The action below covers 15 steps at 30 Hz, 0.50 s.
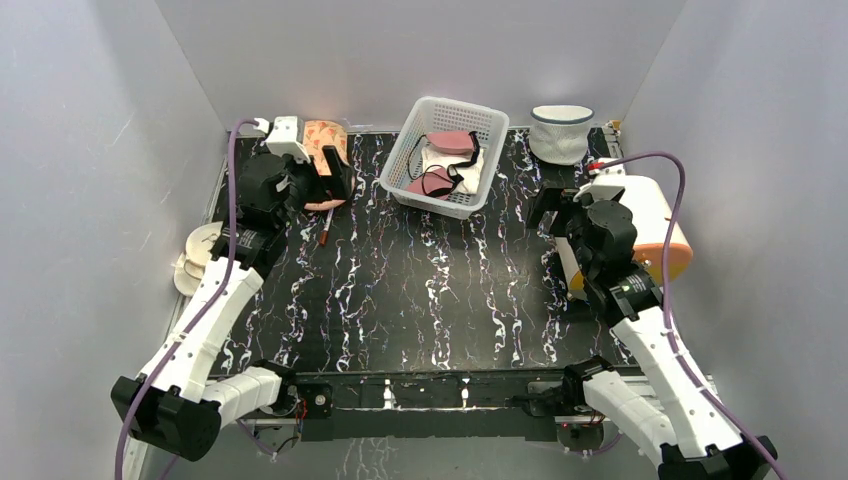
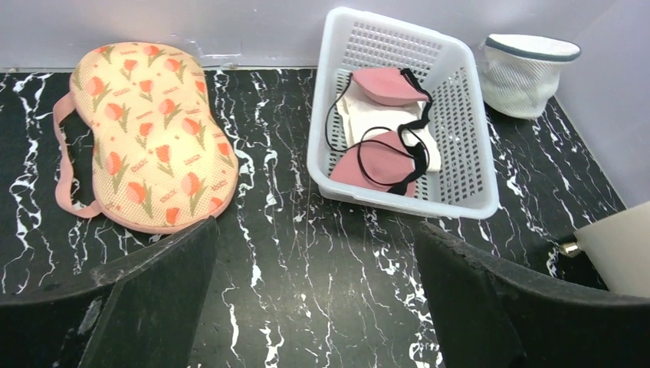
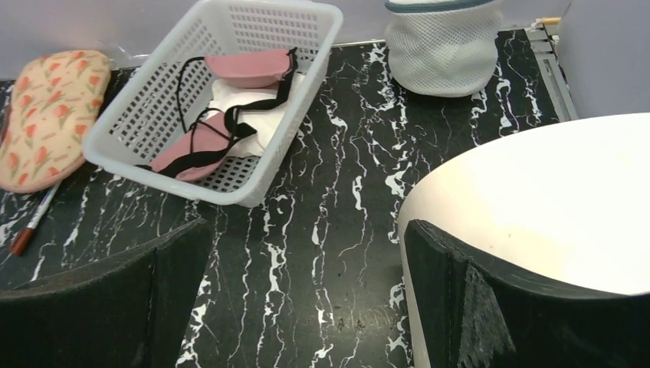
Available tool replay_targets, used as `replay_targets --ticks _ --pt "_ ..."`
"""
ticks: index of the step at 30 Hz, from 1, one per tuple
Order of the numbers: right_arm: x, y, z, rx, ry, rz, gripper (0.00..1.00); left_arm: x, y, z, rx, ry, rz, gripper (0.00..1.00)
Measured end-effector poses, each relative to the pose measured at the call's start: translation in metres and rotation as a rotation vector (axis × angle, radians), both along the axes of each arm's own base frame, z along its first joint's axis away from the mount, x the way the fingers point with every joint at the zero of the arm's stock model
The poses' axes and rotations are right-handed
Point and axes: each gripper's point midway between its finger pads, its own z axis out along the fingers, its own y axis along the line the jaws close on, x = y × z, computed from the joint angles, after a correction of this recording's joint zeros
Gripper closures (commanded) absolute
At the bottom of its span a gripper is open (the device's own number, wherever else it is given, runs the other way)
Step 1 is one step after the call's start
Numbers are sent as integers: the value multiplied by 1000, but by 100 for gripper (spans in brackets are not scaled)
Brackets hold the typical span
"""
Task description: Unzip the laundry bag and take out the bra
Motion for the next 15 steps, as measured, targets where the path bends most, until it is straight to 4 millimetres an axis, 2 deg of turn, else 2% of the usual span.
replay_targets --ticks 7,15 --pt "17 -16 -23 5 32 -54 2 11 25 -1 -25 6 78 2" --pt "29 -29 -15 77 -9 -98 2 29 45 -21 -39 62 143 2"
